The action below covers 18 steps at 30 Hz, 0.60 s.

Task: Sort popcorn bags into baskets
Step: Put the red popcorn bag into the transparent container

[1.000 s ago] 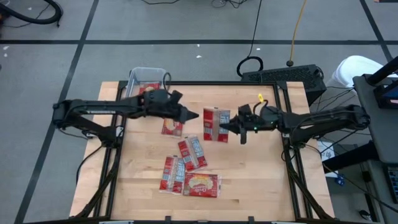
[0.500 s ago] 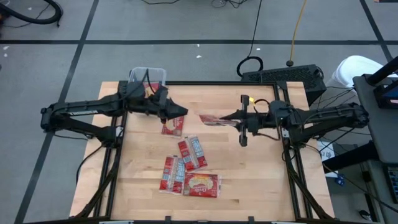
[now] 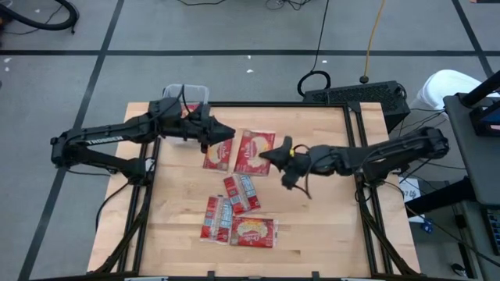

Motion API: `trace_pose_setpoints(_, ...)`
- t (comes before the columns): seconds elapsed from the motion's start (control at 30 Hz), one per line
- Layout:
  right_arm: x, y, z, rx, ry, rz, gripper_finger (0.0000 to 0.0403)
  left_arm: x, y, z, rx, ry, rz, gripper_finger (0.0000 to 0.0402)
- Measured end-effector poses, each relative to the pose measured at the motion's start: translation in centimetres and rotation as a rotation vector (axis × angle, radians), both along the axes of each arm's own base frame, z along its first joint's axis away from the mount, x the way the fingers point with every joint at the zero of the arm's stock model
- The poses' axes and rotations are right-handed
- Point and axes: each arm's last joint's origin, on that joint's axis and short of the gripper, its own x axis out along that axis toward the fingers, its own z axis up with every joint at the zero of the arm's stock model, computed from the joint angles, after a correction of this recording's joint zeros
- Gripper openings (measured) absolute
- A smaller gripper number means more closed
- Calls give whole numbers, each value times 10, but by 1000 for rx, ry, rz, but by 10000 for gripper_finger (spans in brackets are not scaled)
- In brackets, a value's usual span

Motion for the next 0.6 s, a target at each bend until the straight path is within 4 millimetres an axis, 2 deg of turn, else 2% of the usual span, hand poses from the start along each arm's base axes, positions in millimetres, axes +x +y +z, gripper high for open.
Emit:
trace_pose_setpoints(0.13, 5, 1, -4, -55, 5, -27, 7, -1, -1, -7, 3, 64, -41, 126)
trace_pose_setpoints(0.23, 5, 3, 1, -49, -36, -27, 7, 0, -1, -14, 23, 123, -54, 174)
trace_pose_setpoints(0.37, 5, 2, 12, -65, -68, -47, 7, 1, 0, -20, 27, 175, -54, 258)
trace_pose_setpoints(0.47, 6, 3, 20, -136, -69, -39, 7, 4, 1, -22, 23, 176, -53, 311)
trace_pose_setpoints(0.53, 8, 3, 18, -209, -51, -31, 7, 9, 2, -22, 28, 157, -55, 331)
trace_pose_setpoints(0.6, 9, 0, 15, -196, -34, -34, 7, 13, 3, -22, 42, 133, -62, 339)
